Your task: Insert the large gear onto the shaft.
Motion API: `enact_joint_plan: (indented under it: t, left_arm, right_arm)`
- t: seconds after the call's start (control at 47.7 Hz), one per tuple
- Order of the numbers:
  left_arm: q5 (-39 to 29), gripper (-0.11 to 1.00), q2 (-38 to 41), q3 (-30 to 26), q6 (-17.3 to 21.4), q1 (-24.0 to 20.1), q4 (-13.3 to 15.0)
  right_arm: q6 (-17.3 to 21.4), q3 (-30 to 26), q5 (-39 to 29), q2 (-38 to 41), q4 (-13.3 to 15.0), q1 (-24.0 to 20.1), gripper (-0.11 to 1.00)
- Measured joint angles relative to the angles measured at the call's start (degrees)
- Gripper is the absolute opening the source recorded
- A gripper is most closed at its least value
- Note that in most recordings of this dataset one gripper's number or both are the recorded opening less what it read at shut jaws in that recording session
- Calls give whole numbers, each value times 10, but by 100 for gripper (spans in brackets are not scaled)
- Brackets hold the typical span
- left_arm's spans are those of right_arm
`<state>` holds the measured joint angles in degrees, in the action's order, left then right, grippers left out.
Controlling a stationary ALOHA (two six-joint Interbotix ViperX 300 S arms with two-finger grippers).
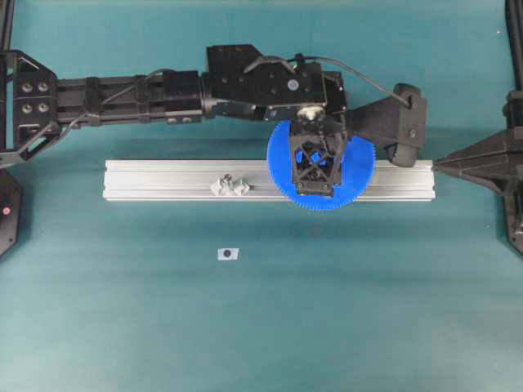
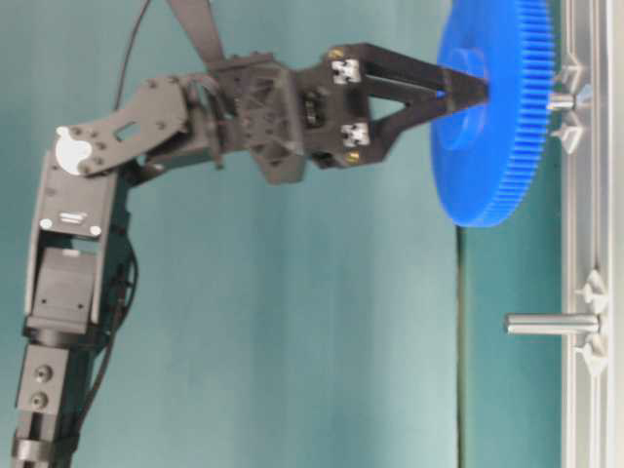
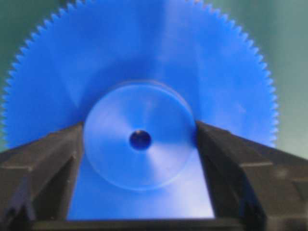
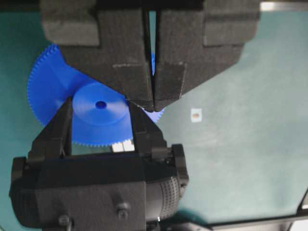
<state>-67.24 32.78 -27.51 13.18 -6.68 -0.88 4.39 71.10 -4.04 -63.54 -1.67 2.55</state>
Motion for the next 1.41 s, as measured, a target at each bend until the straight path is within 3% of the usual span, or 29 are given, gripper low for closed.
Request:
enact_joint_plan:
  t: [0.315, 1.406]
  left_arm:
    - [35, 76, -16, 33, -11, -1, 0]
    - [23, 76, -18, 34, -8, -3, 1]
  right_arm:
    - [0, 0, 0, -4, 1, -1, 0]
    - [0, 1, 0, -4, 0, 0, 0]
